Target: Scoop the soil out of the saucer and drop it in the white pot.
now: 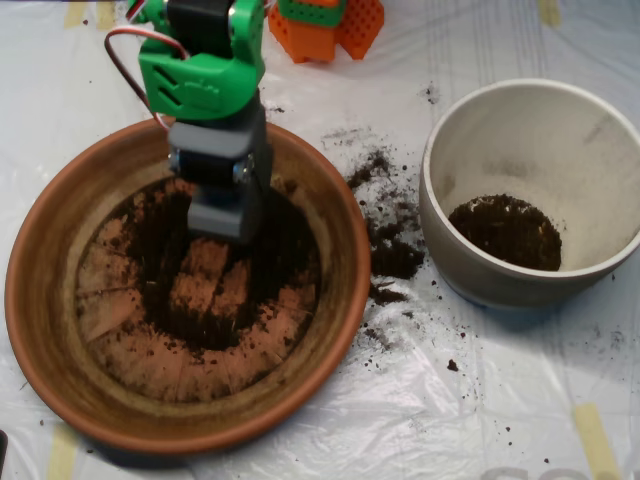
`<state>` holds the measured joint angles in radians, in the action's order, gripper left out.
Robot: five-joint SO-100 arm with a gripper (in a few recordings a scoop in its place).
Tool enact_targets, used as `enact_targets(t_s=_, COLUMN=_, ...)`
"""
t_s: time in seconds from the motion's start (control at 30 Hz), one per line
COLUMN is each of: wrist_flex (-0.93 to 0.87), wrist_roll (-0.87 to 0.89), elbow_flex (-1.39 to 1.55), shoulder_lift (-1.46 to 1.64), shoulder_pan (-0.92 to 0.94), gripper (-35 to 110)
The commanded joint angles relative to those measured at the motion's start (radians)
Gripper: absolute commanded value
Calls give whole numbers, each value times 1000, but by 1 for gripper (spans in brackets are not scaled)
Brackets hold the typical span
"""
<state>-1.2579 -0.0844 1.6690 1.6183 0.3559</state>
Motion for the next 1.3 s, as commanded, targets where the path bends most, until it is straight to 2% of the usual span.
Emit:
enact_targets(t_s=0.0, wrist_flex=-51, wrist_roll=9, elbow_flex=-94, shoulder_lift=193, shoulder_pan=-51, gripper=-1)
enact_targets(t_s=0.53, wrist_flex=-192, wrist_roll=11, elbow_flex=-324, shoulder_lift=365, shoulder_pan=-453, gripper=-1)
enact_targets(t_s=0.8, wrist_flex=-229, wrist_roll=-49, elbow_flex=-528, shoulder_lift=216, shoulder_pan=-690, gripper=-1)
enact_targets(t_s=1.03, wrist_flex=-273, wrist_roll=-72, elbow_flex=-758, shoulder_lift=-37, shoulder_pan=-779, gripper=0)
enact_targets(t_s=1.1, wrist_flex=-282, wrist_roll=-60, elbow_flex=-785, shoulder_lift=-58, shoulder_pan=-792, gripper=7)
enact_targets(t_s=1.17, wrist_flex=-291, wrist_roll=-67, elbow_flex=-785, shoulder_lift=-69, shoulder_pan=-805, gripper=21)
enact_targets(t_s=1.27, wrist_flex=-301, wrist_roll=-71, elbow_flex=-776, shoulder_lift=-72, shoulder_pan=-813, gripper=30)
